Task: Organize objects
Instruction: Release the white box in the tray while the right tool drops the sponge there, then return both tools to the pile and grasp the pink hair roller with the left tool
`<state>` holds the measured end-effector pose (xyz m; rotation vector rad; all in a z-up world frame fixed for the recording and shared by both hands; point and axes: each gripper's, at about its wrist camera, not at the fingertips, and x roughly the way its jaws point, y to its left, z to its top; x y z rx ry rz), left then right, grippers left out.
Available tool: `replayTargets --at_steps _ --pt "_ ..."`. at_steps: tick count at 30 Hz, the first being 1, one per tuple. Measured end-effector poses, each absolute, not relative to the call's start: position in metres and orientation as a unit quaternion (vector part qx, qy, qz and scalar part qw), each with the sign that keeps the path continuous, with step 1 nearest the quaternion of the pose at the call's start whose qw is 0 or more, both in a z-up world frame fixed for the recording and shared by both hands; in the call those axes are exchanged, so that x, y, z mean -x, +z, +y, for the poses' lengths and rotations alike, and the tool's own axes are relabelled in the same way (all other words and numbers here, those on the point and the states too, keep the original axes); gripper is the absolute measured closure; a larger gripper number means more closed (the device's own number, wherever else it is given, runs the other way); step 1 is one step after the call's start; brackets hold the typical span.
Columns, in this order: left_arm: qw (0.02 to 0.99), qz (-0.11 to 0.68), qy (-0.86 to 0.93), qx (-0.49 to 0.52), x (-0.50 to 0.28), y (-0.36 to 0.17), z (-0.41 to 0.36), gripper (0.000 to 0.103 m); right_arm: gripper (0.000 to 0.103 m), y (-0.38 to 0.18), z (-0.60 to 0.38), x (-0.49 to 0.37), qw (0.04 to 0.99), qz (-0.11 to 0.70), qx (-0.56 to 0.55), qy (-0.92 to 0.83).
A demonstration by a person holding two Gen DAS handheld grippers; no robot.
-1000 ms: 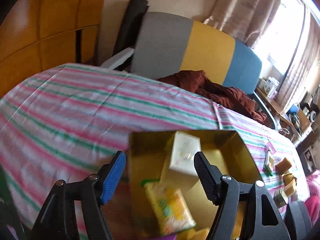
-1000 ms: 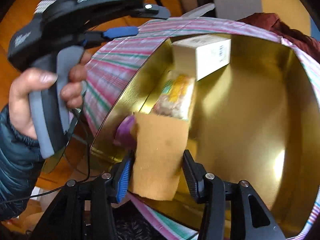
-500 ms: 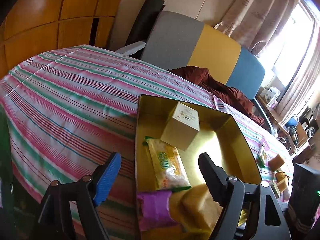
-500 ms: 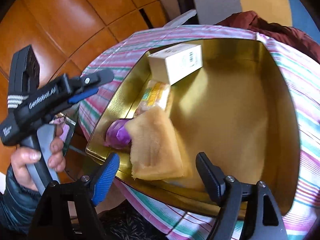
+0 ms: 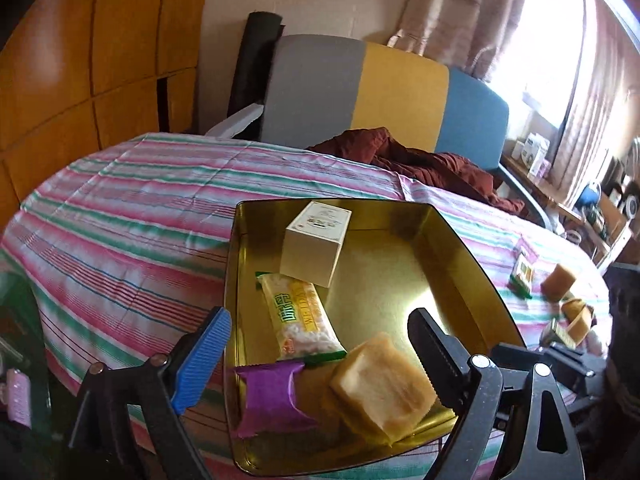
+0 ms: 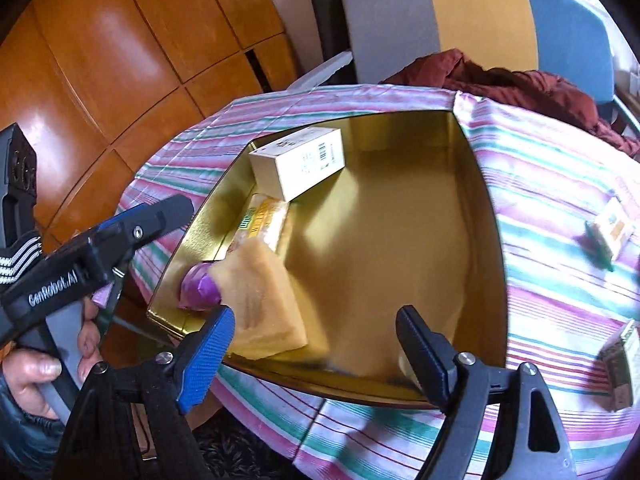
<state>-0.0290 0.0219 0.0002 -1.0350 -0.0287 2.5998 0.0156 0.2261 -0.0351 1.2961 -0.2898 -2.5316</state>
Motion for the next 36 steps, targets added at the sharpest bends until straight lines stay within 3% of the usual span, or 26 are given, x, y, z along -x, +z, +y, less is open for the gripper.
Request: replayTargets --at_steps 23,29,36 --pt "0.200 0.057 0.911 0.357 0.008 0.001 0.065 0.012 0.018 -0.002 0.322 -0.019 -0.004 -0.063 -0.417 -0.907" --pt "0.213 0.063 0.911 0.348 0.007 0.008 0.074 0.012 0.018 0.018 0.389 -0.021 -0.084 -0.050 -0.395 -0.914" --pt "0.230 0.080 0.908 0.340 0.011 0.016 0.095 0.012 0.018 0.013 0.491 -0.034 -0.219 -0.100 -0.378 -0.894"
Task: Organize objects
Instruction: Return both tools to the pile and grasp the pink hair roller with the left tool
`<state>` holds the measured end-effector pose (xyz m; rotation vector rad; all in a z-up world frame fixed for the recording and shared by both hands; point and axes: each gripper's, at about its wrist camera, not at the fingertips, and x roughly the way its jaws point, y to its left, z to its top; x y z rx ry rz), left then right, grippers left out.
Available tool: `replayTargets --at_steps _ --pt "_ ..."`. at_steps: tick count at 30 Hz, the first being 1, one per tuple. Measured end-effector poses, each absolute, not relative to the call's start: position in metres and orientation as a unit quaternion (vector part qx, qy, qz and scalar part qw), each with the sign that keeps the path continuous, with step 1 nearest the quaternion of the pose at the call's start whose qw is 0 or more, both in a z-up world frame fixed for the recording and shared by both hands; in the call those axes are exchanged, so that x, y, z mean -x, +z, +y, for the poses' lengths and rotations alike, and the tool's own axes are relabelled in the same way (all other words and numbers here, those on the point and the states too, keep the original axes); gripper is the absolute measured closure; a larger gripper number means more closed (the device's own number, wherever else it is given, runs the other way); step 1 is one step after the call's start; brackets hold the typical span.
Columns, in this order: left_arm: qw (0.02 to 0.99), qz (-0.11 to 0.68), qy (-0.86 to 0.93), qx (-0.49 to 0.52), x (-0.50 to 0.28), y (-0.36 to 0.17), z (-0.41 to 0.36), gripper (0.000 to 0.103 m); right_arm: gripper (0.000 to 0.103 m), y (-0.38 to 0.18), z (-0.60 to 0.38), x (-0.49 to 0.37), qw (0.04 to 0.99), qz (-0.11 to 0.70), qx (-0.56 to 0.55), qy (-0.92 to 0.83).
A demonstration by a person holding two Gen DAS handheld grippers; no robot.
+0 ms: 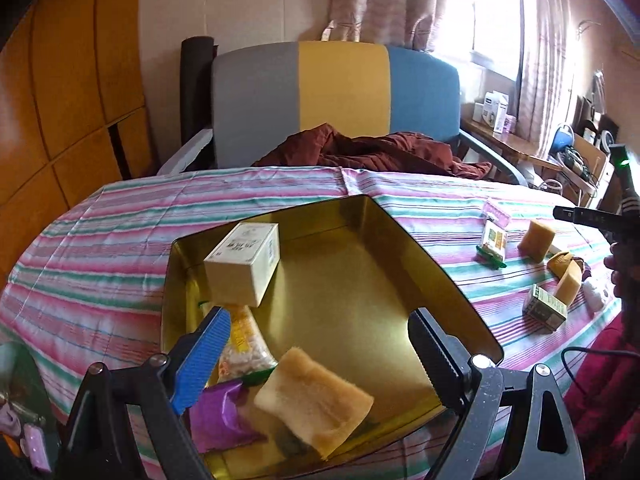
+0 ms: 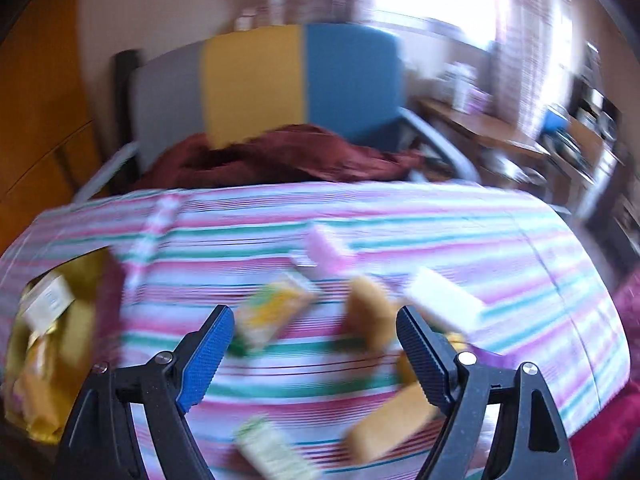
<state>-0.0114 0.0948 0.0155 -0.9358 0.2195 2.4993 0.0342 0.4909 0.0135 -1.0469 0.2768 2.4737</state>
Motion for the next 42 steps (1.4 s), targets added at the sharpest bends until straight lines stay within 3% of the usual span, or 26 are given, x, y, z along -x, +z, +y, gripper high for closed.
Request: replayTargets --at_steps 7,12,26,42 --pt "0.266 0.106 0.898 0.335 0.015 0.024 0.134 0.012 0.018 -0.009 0.553 -0.058 0.273 0.230 0.373 0.856" --pt "0.298 0.126 0.884 0.337 0.020 0.026 0.175 0.011 0.018 -0.009 0.566 -0.071 0.275 0.270 0.361 0.849" --pt "0.365 0.166 0.845 0.354 0.063 0.034 0.301 0.009 0.018 -0.017 0.561 -0.065 0.245 0.281 0.379 0.847" --pt "0.443 0.262 0.778 0.361 0.111 -0.024 0.472 0.009 0.018 -0.030 0.575 -0.067 0.202 0.352 0.388 0.827"
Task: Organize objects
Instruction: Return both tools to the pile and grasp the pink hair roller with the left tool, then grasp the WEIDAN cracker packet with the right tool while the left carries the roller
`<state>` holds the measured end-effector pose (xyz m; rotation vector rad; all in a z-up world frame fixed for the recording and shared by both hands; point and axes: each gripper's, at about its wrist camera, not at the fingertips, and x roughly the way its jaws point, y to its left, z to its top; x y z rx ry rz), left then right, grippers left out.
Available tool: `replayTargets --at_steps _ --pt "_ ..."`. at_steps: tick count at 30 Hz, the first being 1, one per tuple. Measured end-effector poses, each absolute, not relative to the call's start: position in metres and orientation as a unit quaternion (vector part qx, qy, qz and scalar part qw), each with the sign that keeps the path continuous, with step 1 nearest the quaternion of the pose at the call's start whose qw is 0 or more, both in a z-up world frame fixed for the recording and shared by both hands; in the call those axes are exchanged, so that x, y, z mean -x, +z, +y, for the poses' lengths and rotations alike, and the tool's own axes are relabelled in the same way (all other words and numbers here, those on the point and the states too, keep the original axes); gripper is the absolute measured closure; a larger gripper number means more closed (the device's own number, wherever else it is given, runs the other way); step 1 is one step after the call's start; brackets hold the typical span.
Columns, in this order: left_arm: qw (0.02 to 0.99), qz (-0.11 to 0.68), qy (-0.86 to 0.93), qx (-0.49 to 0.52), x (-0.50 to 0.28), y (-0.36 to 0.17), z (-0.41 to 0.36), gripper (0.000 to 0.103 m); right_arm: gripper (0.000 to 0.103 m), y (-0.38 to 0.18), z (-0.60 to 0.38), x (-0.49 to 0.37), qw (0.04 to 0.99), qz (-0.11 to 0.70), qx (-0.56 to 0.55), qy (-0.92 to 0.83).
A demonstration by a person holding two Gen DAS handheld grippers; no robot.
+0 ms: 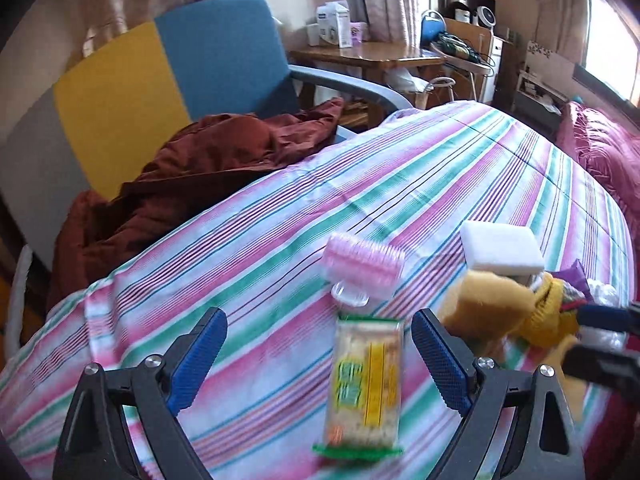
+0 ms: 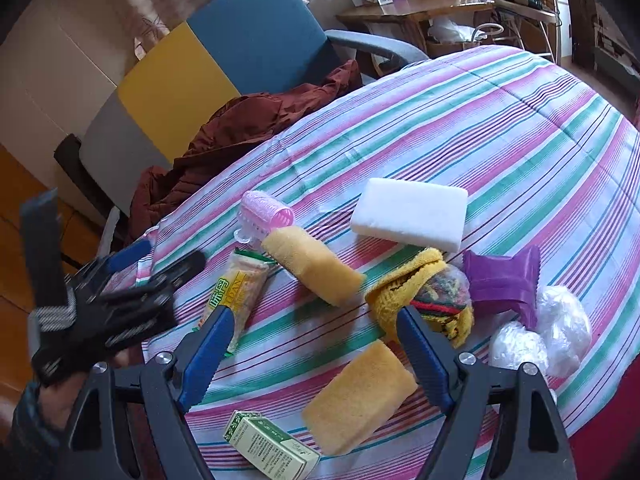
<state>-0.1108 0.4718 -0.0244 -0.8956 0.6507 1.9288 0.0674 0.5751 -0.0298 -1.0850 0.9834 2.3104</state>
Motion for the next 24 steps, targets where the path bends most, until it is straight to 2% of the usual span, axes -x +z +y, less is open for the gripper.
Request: replayTargets --at_steps 13,14,15,17,24 --pt "0.489 0.333 0.730 0.343 0.126 -0.069 0.551 0.009 0.018 -0.035 0.582 -0.068 0.182 0.381 0.389 0.819" --pt "0.490 0.332 0.730 0.343 0.127 -0.070 0.553 0.014 0.018 -0.036 0.582 -0.068 0.182 0.382 0.390 0.818" --pt "0.496 0.327 0.724 0.351 0.129 -0.072 0.556 0.035 0.018 -0.036 0.583 -0.068 0.183 0.383 0.389 0.818" --pt "0.495 0.329 0.716 0.367 0.131 -0.075 0.558 0.039 0.018 -0.036 0.583 -0.070 0.186 0.384 0.387 0.818" --pt "0.476 0.262 0.743 0.393 0.126 -0.053 0.510 0.039 0.018 -0.033 0.585 -0.073 0.200 0.378 0.382 0.820"
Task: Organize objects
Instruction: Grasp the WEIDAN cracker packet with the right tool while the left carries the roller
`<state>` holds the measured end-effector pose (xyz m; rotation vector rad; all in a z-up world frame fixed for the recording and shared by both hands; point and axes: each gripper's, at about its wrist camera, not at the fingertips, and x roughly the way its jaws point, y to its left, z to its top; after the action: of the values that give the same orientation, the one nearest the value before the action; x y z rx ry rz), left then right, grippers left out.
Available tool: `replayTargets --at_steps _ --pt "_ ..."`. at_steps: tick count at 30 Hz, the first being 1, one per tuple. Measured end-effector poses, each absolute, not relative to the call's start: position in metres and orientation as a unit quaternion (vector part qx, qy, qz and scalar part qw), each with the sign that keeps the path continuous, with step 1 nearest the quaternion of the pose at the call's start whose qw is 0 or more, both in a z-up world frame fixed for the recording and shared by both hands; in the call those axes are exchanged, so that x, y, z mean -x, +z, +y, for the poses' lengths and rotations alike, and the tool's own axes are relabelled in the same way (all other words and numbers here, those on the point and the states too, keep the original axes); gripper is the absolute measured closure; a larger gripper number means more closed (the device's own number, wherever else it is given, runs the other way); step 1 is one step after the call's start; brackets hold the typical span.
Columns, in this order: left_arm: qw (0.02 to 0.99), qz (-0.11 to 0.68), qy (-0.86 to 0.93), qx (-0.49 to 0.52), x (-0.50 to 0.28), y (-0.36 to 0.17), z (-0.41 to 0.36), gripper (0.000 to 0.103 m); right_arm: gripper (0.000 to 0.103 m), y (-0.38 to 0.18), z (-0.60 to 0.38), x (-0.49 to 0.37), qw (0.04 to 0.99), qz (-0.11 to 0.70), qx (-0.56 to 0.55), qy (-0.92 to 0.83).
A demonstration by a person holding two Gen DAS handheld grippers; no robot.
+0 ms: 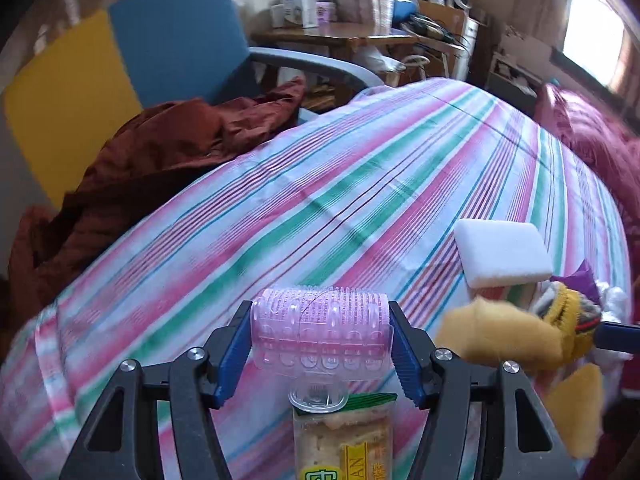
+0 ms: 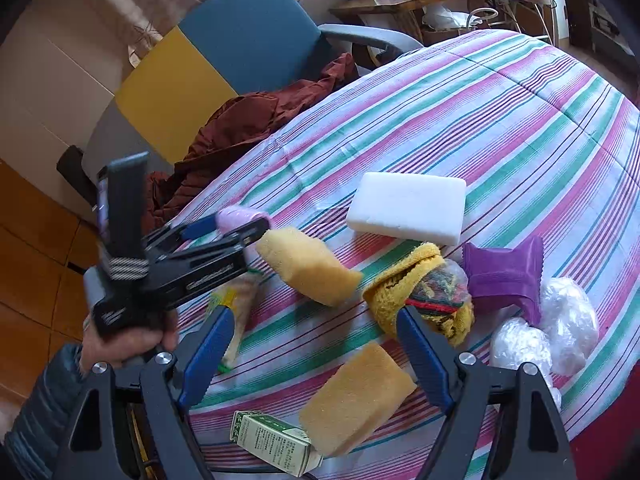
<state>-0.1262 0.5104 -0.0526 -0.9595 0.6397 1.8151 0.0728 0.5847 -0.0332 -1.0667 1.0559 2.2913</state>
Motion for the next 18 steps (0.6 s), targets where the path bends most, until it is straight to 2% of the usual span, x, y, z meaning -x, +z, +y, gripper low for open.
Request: replayTargets --at_steps 10,18 --pt "0.452 0.157 0.798 0.367 0.105 0.021 0.390 0.039 0.018 -0.028 0.575 -0.068 0.206 0.342 0.387 0.831" --pt "0.446 0.078 0.823 0.343 0.090 0.068 0.314 0.039 0.018 -0.018 0.529 -0.045 0.148 0.246 0.410 0.866"
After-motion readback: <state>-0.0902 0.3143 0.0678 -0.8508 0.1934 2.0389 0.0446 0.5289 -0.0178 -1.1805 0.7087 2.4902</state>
